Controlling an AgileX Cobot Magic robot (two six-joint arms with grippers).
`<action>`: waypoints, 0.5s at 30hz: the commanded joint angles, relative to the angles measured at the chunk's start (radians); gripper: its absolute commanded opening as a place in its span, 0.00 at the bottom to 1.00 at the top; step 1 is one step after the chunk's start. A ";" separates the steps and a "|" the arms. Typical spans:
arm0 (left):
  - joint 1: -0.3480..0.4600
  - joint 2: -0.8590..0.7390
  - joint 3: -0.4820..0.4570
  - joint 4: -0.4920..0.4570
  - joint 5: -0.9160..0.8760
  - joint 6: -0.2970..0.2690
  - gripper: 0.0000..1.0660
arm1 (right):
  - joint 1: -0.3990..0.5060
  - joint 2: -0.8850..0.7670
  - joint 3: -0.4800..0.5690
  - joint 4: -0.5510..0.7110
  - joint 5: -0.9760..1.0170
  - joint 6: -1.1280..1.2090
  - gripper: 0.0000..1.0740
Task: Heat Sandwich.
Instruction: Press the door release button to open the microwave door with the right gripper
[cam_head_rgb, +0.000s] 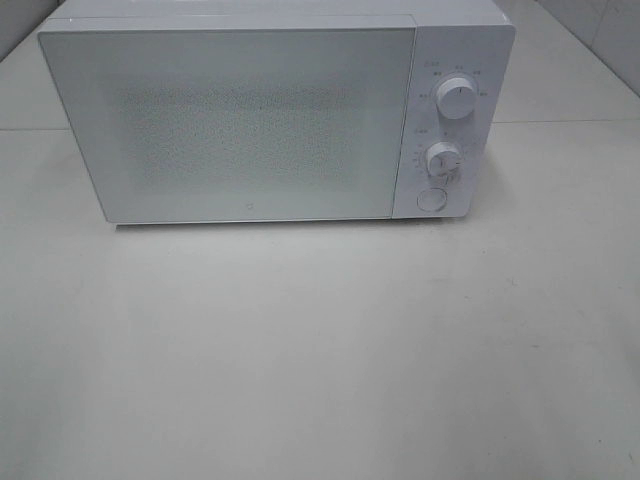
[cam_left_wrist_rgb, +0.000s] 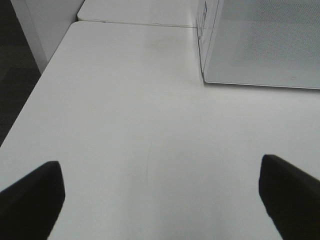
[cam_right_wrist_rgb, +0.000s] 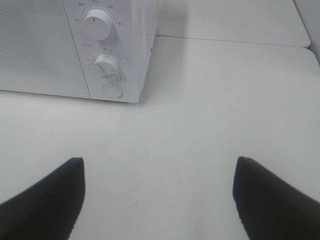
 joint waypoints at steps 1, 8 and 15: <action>0.003 -0.027 0.004 -0.008 -0.008 0.002 0.95 | -0.007 0.068 -0.008 -0.002 -0.099 0.008 0.72; 0.003 -0.027 0.004 -0.008 -0.008 0.002 0.95 | -0.007 0.217 -0.008 -0.002 -0.265 0.008 0.71; 0.003 -0.027 0.004 -0.008 -0.008 0.002 0.95 | -0.007 0.356 -0.008 0.012 -0.428 0.008 0.71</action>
